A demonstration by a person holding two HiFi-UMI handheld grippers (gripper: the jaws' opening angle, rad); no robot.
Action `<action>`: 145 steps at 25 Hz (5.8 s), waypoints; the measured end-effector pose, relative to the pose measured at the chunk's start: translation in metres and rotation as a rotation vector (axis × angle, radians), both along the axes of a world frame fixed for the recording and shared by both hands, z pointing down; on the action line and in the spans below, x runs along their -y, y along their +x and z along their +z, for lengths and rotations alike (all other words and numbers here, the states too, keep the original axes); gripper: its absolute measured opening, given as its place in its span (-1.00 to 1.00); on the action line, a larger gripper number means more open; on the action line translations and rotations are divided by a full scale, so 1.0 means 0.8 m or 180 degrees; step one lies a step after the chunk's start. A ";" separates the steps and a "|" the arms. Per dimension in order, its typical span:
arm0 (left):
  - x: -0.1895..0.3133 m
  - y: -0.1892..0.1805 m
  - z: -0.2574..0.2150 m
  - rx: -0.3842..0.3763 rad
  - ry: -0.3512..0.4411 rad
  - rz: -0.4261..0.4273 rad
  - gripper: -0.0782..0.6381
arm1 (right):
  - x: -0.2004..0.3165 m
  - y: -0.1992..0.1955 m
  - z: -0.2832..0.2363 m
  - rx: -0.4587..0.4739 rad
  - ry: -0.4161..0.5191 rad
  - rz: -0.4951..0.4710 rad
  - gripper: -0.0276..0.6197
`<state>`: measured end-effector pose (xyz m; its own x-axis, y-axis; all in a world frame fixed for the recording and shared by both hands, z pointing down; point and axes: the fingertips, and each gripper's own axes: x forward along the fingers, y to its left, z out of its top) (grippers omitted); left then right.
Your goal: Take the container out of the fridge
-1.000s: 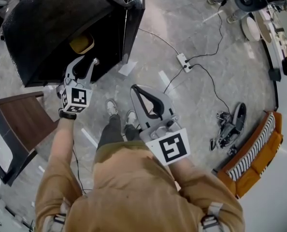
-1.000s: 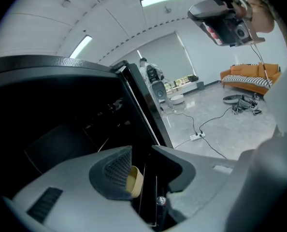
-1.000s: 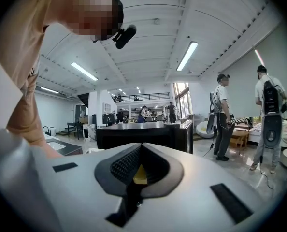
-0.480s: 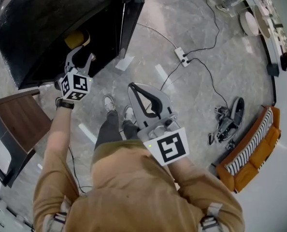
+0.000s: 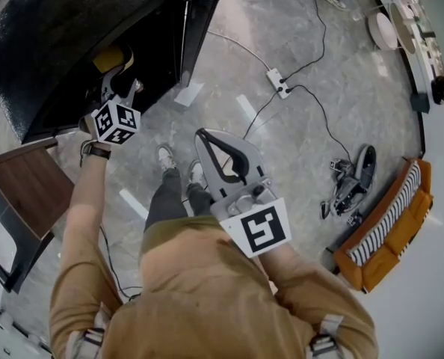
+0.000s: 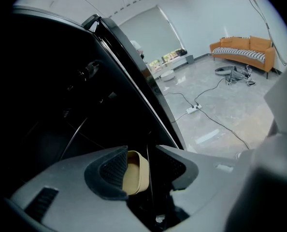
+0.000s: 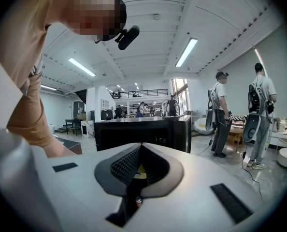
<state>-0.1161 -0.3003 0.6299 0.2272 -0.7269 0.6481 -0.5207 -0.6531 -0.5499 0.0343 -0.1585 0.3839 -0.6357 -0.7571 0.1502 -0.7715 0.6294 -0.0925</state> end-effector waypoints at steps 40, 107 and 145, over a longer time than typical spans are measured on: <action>0.054 -0.044 0.128 0.0554 -0.1030 -0.0137 -0.49 | 0.015 -0.006 0.039 -0.0123 -0.0197 0.0095 -0.91; -0.096 0.067 -0.038 -0.1193 -0.0672 -0.0333 -0.74 | -0.067 0.029 -0.051 0.0205 0.0321 -0.0151 -0.91; -0.218 0.074 -0.211 -0.2572 -0.0064 -0.0643 -0.74 | -0.086 0.051 -0.089 0.0283 0.0618 -0.0214 -0.91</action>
<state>-0.0573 -0.1262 0.4610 0.4944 -0.7937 0.3545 -0.8582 -0.5104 0.0543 0.0750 -0.0896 0.3123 -0.6899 -0.7220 -0.0532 -0.7215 0.6917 -0.0303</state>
